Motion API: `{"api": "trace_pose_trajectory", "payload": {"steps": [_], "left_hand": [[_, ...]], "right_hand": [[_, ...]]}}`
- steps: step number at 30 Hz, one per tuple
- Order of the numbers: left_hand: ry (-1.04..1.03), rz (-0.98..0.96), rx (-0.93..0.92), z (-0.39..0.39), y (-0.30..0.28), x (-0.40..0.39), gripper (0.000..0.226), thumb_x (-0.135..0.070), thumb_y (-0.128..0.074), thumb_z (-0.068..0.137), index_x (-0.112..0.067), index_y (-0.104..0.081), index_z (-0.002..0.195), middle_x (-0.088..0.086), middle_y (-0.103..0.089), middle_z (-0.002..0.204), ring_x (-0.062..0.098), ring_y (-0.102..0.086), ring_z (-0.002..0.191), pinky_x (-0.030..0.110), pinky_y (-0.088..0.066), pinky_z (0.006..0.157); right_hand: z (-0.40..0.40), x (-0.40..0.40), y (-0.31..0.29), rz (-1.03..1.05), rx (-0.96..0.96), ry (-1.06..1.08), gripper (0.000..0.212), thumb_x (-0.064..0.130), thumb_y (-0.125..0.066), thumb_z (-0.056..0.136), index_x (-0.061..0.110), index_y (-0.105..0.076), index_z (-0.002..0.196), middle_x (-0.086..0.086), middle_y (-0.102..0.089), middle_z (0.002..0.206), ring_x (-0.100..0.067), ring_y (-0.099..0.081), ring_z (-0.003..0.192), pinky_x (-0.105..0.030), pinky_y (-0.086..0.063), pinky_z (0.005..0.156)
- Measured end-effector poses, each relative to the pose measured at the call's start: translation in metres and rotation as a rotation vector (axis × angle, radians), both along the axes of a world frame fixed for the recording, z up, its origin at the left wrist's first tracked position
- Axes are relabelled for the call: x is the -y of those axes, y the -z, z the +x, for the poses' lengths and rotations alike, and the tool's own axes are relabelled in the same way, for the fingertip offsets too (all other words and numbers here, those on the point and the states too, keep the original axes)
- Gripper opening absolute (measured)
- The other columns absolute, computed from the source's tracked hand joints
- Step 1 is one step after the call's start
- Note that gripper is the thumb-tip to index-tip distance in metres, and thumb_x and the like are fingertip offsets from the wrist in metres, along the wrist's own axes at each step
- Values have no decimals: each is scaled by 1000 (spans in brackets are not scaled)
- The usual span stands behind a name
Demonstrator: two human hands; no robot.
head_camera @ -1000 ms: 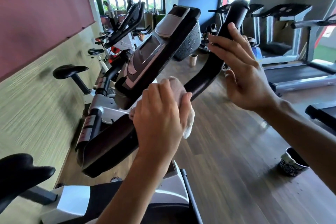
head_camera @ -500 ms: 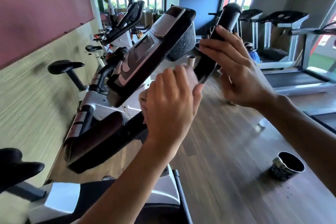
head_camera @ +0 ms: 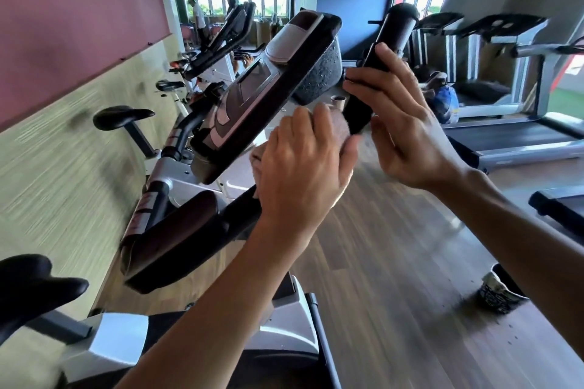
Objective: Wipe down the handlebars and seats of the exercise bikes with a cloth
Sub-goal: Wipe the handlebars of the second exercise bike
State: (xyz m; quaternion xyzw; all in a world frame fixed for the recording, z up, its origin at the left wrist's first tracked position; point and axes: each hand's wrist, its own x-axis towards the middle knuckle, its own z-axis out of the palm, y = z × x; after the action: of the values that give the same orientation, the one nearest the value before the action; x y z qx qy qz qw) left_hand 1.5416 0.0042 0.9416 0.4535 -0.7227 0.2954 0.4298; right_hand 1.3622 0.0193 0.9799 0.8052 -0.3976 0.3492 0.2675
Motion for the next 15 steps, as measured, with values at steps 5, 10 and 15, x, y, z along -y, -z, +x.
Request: {"api": "trace_pose_trajectory", "payload": {"steps": [5, 10, 15], "left_hand": [[-50, 35, 34, 39, 27, -17, 48, -49, -40, 105, -7, -60, 118, 13, -60, 100, 27, -58, 89, 38, -45, 76], [-65, 83, 11, 25, 13, -13, 46, -50, -41, 104, -9, -61, 110, 12, -60, 95, 28, -58, 86, 39, -41, 72], [23, 40, 54, -2, -7, -4, 53, -55, -39, 105, -8, -62, 107, 9, -60, 89, 25, -59, 79, 36, -44, 68]], "right_hand": [[-2, -2, 0, 12, -20, 17, 51, -10, -44, 90, -6, -53, 140, -19, -49, 149, -43, -19, 153, -62, -24, 120], [-1, -2, 0, 21, -2, -19, 51, -10, -44, 88, -6, -55, 138, -20, -49, 149, -44, -18, 154, -60, -24, 122], [3, 1, 5, -14, 38, -54, 51, -12, -44, 86, -11, -53, 137, -23, -51, 145, -45, -21, 152, -60, -24, 122]]}}
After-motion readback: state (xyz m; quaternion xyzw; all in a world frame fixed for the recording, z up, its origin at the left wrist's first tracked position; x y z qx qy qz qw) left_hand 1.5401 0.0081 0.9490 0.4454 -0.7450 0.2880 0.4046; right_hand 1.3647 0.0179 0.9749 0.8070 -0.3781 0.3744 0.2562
